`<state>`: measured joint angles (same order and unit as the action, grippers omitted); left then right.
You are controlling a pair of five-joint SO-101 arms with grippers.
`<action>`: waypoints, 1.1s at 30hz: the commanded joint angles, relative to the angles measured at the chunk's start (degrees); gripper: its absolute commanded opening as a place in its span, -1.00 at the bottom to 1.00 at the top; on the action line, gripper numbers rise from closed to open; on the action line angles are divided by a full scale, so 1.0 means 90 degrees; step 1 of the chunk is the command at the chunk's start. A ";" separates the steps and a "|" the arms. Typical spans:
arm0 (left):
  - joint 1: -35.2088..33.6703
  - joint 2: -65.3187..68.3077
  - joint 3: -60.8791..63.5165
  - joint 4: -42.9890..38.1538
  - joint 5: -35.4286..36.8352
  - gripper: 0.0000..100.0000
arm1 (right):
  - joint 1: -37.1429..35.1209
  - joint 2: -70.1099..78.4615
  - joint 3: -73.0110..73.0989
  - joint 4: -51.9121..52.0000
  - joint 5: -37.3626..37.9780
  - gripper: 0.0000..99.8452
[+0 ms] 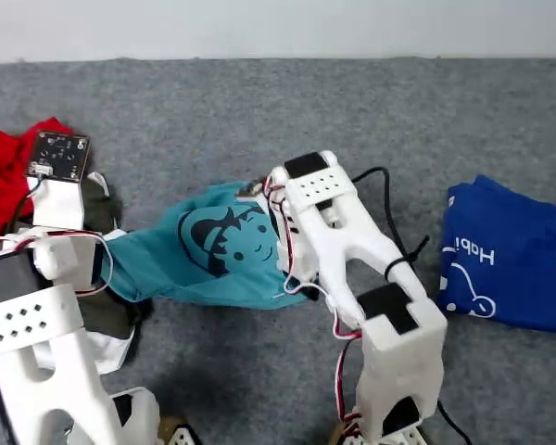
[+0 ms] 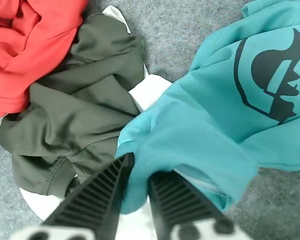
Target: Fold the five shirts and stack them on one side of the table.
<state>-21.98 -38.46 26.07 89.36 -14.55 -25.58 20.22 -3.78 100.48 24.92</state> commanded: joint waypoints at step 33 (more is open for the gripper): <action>0.0049 -0.0117 0.0698 -0.0400 -0.0059 -0.97 | -0.0757 0.0503 -0.0078 -0.0777 -0.0400 -0.97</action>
<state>-21.98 -38.46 32.57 87.16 -14.64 -33.32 25.49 -2.20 92.40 20.44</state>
